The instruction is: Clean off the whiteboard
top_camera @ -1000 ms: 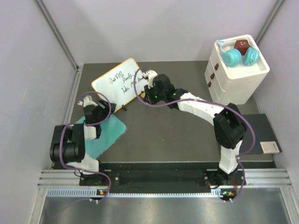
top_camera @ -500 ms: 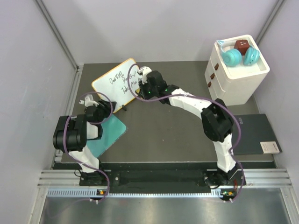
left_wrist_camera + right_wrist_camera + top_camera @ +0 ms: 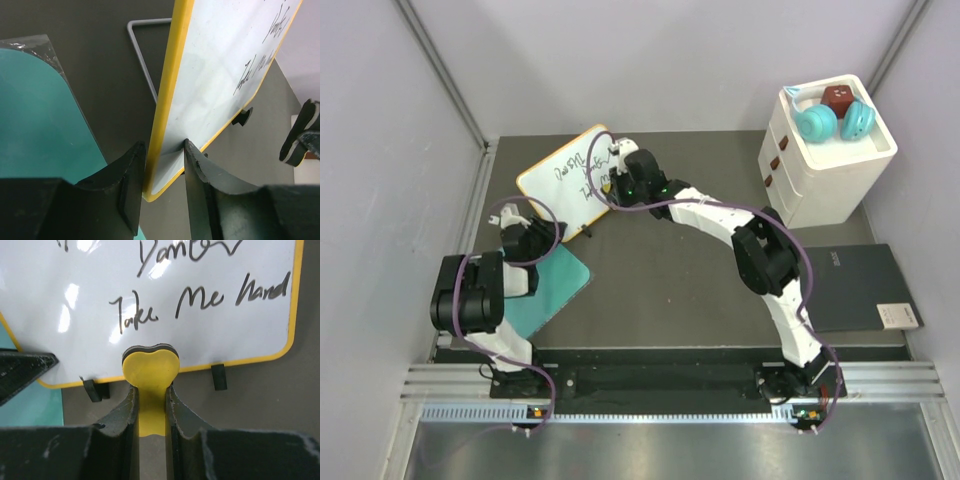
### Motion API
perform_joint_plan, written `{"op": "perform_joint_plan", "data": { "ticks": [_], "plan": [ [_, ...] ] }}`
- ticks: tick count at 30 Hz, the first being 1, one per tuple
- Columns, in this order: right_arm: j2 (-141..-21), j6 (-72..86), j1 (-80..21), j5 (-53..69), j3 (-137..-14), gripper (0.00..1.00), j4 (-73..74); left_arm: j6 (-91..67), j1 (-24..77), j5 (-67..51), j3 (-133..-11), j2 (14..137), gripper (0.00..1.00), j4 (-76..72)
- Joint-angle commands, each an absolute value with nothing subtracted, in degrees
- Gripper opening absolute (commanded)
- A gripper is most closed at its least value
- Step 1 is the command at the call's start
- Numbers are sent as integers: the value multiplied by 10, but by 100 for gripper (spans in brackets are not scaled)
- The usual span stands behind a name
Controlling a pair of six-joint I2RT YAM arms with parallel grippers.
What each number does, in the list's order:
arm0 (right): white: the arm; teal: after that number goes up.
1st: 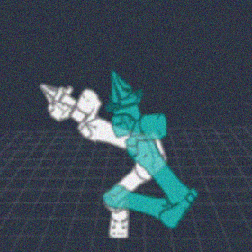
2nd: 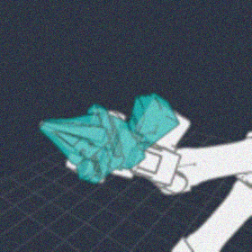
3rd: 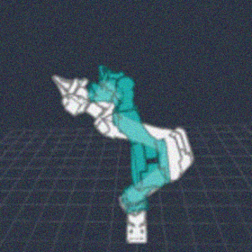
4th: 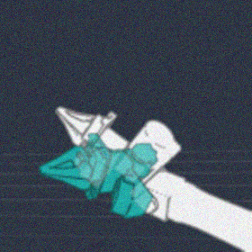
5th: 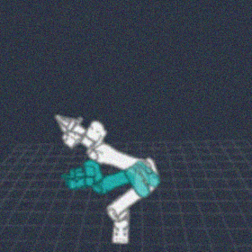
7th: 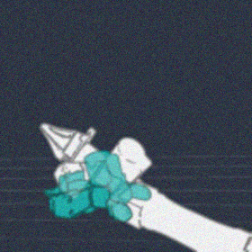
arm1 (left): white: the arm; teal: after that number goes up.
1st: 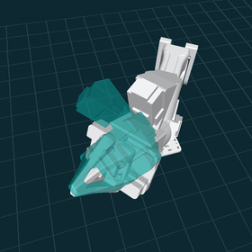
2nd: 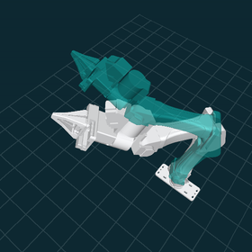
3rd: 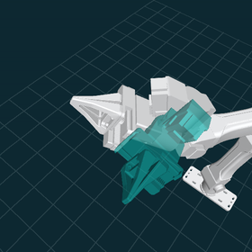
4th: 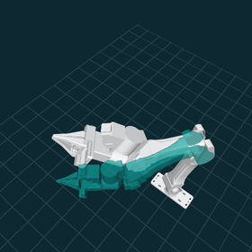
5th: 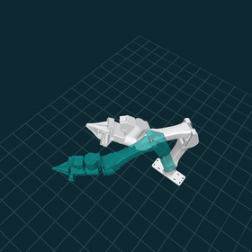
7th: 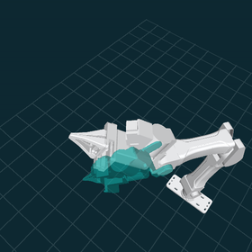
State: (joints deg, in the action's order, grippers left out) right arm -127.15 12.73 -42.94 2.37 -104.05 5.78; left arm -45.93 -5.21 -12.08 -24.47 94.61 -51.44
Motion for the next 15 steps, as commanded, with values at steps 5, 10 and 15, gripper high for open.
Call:
{"op": "perform_joint_plan", "data": {
  "ticks": [5, 10, 15],
  "plan": [
    [-1289, 139, -429, 14, -1094, 0, 4, -462, -55, -116, -278, 940, 29, -440],
    [-1314, 131, -429, 35, -1120, 0, 4, -468, -55, -130, -291, 964, 2, -416],
    [-1322, 135, -429, 46, -1121, 0, -14, -490, -55, -124, -283, 968, 0, -380]
  ]
}}
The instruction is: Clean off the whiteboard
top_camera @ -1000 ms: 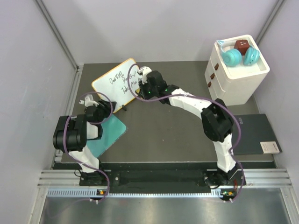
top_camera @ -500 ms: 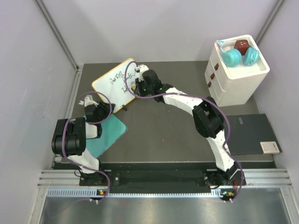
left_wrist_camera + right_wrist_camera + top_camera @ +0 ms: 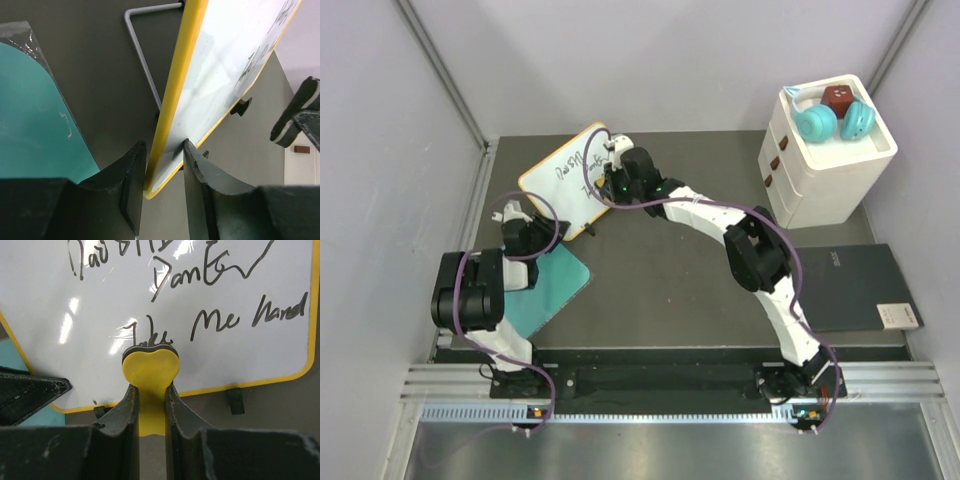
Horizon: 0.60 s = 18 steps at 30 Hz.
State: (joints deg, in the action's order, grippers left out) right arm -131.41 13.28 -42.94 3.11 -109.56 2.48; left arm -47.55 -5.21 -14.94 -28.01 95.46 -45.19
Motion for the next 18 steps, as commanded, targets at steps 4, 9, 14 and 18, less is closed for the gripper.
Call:
{"op": "perform_joint_plan", "data": {
  "ticks": [4, 9, 14, 18],
  "plan": [
    [-1321, 131, -429, 45, -1115, 0, -18, -493, -55, -124, -272, 958, 0, -357],
    [-1307, 116, -430, 62, -1091, 0, -55, -480, -55, -148, -261, 947, 0, -359],
    [-1308, 110, -431, 61, -1099, 0, -54, -461, -54, -162, -254, 924, 0, -341],
    [-1332, 108, -432, 37, -1134, 0, -33, -455, -54, -168, -235, 905, 0, -333]
  ]
}}
